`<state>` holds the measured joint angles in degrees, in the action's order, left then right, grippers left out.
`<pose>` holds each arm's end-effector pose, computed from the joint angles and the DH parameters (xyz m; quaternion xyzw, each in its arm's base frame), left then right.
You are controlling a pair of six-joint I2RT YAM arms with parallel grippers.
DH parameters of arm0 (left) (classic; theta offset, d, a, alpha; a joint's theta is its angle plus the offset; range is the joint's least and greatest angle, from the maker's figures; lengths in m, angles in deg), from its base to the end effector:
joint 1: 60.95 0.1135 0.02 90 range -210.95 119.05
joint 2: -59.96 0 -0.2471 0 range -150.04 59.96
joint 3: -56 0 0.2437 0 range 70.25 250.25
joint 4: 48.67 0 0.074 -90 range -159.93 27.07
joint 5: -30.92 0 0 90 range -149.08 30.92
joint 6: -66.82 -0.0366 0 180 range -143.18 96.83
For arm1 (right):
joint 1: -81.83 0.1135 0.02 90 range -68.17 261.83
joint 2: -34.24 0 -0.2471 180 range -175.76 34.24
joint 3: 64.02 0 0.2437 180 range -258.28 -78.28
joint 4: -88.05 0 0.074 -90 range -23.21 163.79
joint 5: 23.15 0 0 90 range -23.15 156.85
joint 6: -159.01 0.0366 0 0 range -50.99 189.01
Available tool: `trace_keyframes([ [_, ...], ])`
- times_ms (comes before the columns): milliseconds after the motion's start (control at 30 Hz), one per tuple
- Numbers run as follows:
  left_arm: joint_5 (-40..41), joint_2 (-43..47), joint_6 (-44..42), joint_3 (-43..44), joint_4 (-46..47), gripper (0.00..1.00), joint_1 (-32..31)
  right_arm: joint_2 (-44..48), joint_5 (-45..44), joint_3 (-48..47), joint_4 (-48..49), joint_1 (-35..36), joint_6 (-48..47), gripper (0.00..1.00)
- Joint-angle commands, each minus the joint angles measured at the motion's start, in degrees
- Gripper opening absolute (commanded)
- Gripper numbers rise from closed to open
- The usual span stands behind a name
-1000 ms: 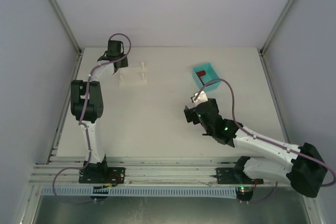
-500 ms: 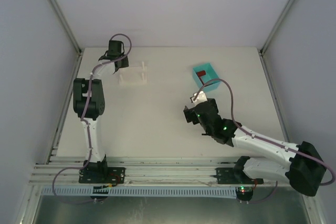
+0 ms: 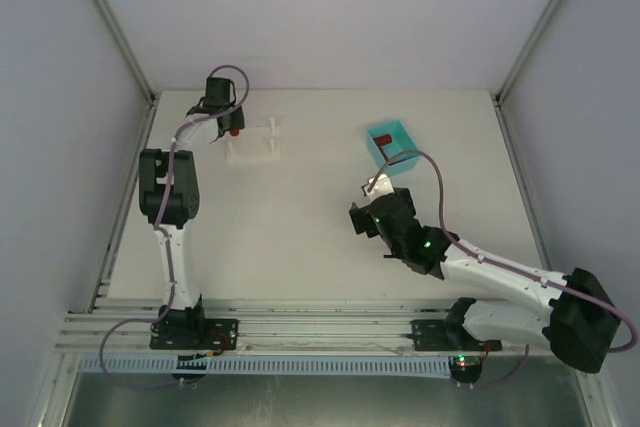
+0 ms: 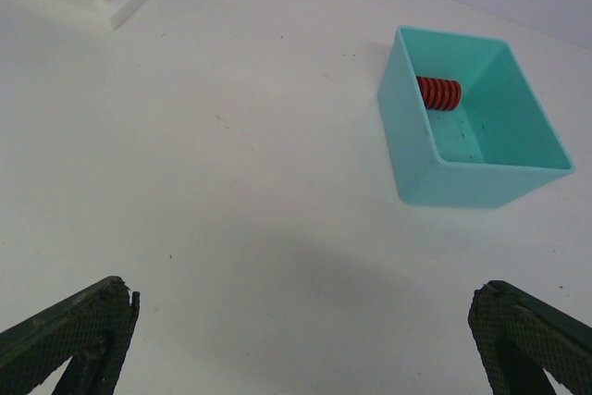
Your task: Install the large spring
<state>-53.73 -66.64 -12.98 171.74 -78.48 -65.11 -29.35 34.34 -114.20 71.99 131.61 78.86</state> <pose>0.4894 -0.0322 0.1940 -0.0673 0.9055 -0.0100 0.4189 0.1690 0.1694 0.2267 -0.1505 0.8275 0.0308 0.5400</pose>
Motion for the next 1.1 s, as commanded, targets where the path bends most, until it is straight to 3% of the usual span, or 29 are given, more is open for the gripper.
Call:
trace_keyframes([
  [0, -0.7, 6.3, 0.6, -1.2, -1.0, 0.56, 0.3, 0.3, -1.3, 0.0, 0.9, -0.4, 0.0, 0.99],
  [200, -5.2, 19.3, 4.1, -15.2, 5.4, 0.71, 0.0, -1.3, -1.3, -2.7, -2.0, -2.5, 2.6, 0.99],
  [267, -7.3, 24.6, 5.5, -21.3, 9.2, 0.97, -0.5, -1.5, -0.5, -3.9, -3.4, -4.0, 4.2, 0.99],
  [300, -8.3, 27.4, 6.3, -24.8, 11.1, 1.0, -0.8, -1.6, 0.2, -4.8, -4.8, -4.9, 5.9, 0.99],
  [567, -13.8, 47.4, 12.2, -51.7, 26.9, 0.99, -5.8, -3.2, 9.8, -11.7, -13.2, -15.9, 21.2, 0.99],
  [767, -11.6, 57.4, 12.4, -64.0, 32.7, 0.99, -13.2, -11.8, 10.9, -21.3, -19.8, -23.8, 30.7, 0.98],
  [900, -3.2, 61.7, 9.5, -70.0, 36.9, 0.99, -21.3, -18.1, 13.6, -26.2, -18.1, -28.0, 32.6, 0.85],
  [1067, -1.7, 62.7, 6.5, -75.1, 42.1, 0.99, -24.7, -25.8, 15.1, -31.1, -13.8, -30.9, 34.2, 0.57],
])
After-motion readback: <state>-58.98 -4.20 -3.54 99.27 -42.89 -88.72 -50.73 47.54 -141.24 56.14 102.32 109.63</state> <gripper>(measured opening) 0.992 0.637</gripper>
